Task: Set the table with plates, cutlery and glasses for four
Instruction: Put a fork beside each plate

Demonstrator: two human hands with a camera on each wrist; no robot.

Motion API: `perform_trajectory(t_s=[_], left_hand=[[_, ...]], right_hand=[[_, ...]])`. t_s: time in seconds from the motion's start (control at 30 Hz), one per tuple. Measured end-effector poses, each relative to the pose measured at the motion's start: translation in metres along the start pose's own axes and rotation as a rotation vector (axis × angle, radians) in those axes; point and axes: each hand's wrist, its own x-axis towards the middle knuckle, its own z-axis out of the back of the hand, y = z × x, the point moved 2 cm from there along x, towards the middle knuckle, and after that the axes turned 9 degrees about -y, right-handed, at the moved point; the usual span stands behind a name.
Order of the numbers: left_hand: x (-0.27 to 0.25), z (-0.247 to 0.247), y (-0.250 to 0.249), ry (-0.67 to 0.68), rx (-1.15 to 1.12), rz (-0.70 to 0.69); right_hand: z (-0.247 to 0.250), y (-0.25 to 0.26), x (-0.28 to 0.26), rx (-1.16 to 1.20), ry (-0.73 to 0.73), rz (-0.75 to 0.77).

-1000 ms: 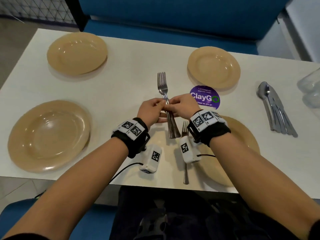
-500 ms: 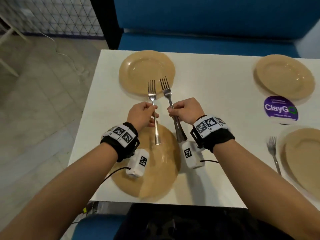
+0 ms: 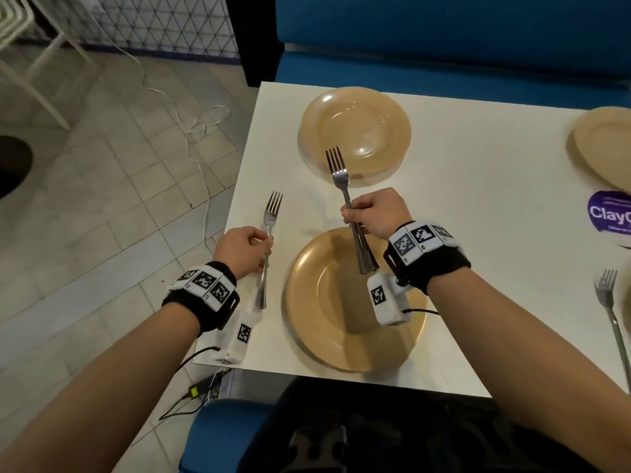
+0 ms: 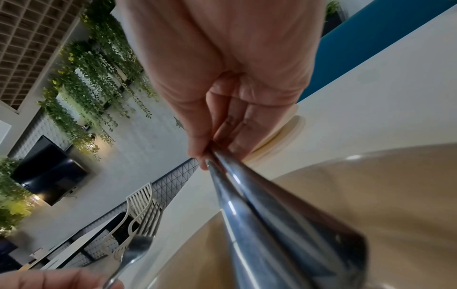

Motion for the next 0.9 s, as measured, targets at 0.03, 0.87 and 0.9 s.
perform_trajectory(t_s=[0.03,0.87,0.9], left_hand=[[-0.002,-0.001,0.005,0.021,0.004,0.012],[-0.041,-0.015,0.019,0.048,-0.023,0.127],[-0.043,-0.014,0.019,0.046,-0.022,0.128]], right_hand=[[-0.003,0.001,-0.001,-0.006,0.004,0.001],[-0.011,0.01,-0.037,-0.171,-0.014,0.126],[-0.011,0.01,-0.039,-0.171,-0.013,0.129]])
